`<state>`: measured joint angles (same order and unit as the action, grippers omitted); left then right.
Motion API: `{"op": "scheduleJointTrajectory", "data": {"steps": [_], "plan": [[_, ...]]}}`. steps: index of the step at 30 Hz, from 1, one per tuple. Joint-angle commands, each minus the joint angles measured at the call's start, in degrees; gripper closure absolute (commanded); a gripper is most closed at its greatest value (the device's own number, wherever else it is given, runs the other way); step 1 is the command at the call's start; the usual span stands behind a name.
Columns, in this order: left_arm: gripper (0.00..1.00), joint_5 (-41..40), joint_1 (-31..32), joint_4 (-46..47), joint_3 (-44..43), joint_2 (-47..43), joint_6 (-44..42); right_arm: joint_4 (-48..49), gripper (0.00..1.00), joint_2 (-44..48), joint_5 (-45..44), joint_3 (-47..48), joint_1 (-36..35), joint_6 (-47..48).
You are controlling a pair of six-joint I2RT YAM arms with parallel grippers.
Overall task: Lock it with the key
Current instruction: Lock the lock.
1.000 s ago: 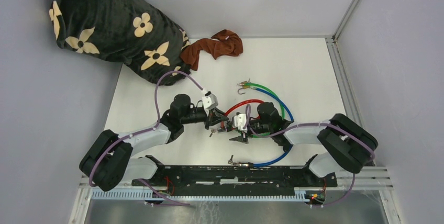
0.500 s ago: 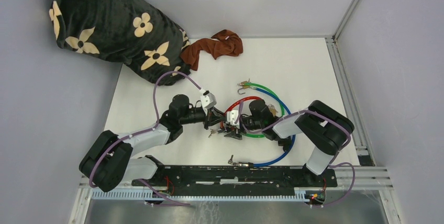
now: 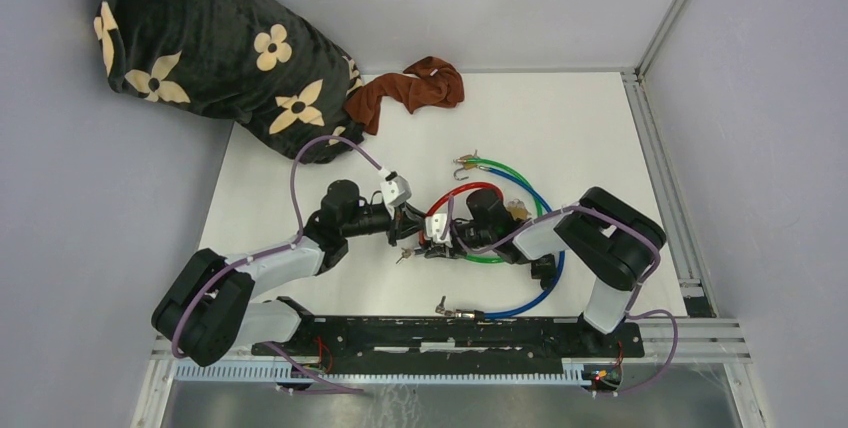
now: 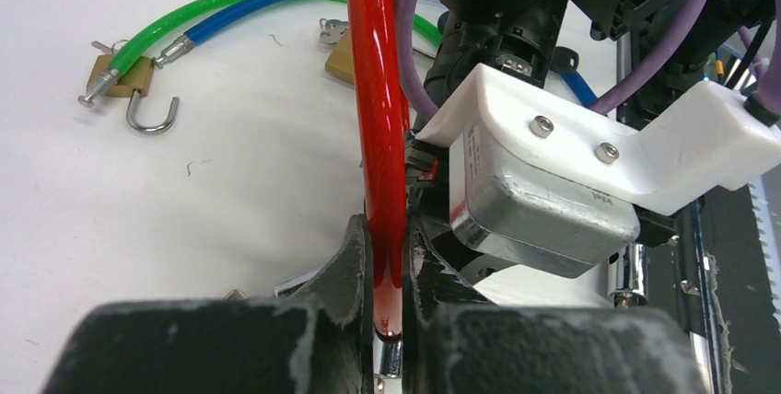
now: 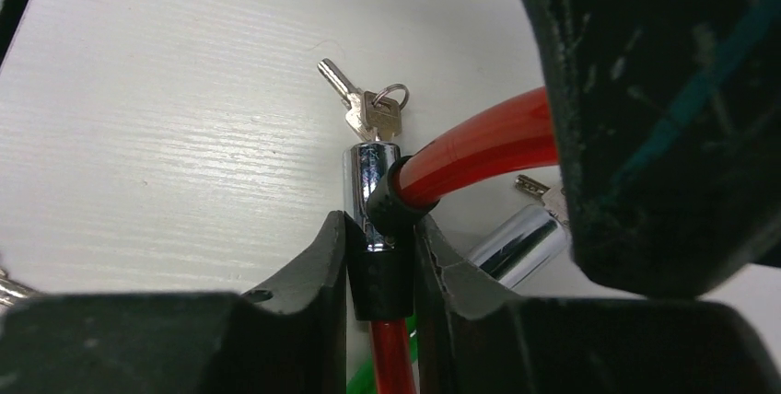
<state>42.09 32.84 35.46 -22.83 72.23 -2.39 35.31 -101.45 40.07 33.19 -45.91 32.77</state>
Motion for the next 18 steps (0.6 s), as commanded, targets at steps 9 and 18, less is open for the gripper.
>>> {"op": "scheduleJointTrajectory", "data": {"steps": [9, 18], "plan": [[0.98, 3.99, 0.15, -2.25, 1.3, -1.09, -2.64, 2.6, 1.0, 2.59, -5.14, -0.41, -0.49, 0.49], [0.62, 6.11, 0.13, -6.12, 0.01, -5.1, -4.26, 8.31, 1.0, 8.44, -6.98, -4.33, -0.5, 1.85]]}}
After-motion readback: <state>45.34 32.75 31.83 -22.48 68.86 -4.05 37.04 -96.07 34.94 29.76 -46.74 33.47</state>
